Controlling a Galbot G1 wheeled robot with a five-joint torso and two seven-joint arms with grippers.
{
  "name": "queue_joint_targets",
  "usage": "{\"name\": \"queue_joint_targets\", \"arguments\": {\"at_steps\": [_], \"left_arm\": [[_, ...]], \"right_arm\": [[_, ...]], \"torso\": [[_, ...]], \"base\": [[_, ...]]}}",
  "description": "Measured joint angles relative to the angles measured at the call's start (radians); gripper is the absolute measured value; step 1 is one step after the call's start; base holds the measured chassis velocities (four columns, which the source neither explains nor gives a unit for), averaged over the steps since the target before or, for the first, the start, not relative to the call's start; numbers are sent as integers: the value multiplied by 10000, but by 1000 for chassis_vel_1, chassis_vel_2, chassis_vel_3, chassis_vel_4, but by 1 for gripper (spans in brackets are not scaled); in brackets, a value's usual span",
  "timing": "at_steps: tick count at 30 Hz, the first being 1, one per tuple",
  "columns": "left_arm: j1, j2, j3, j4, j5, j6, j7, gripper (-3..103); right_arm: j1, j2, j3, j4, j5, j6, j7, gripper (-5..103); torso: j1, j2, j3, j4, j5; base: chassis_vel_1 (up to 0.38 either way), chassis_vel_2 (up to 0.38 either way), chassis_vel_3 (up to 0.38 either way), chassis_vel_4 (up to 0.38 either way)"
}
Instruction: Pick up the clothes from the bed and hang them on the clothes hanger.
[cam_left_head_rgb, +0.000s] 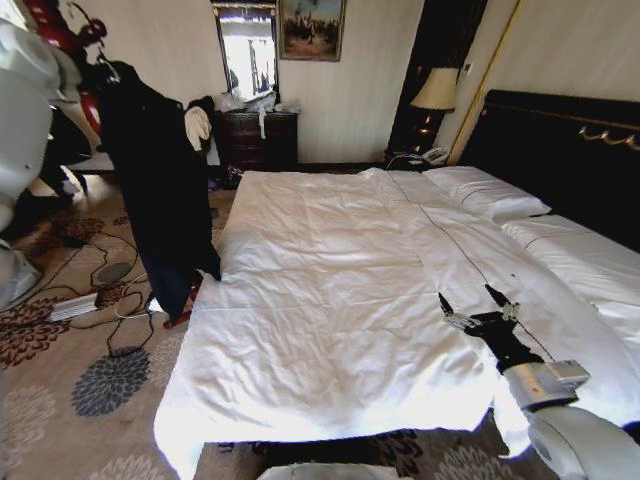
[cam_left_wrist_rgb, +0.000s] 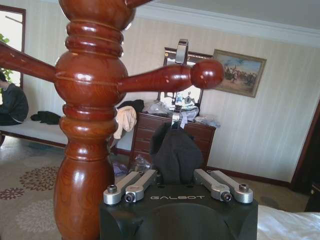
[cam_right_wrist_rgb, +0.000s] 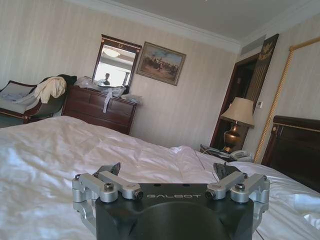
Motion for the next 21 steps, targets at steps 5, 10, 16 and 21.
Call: {"name": "queue_joint_targets", "arguments": {"at_steps": [5,10,16,21], "left_arm": [[235,70,15,-407,-128,35,-284,16],[385,85,-31,-516,-131,49,-391,16],[522,147,-187,-633,-136,71,-548,16],[674,443,-269,-967,-269,295,-653,14]], "right_arm": [[0,0,0,0,0,0,0,100],[0,0,0,0,0,0,0,100],[0,0,0,0,0,0,0,100],[0,0,0,0,0,0,0,100]], "torso": [[-1,0,-1,-1,3],[-1,1,-1,2,3],[-1,0,-1,-4,6],[-2,1,-2,-1,6]], "base": [[0,0,0,0],[0,0,0,0],[0,0,0,0],[0,0,0,0]]}}
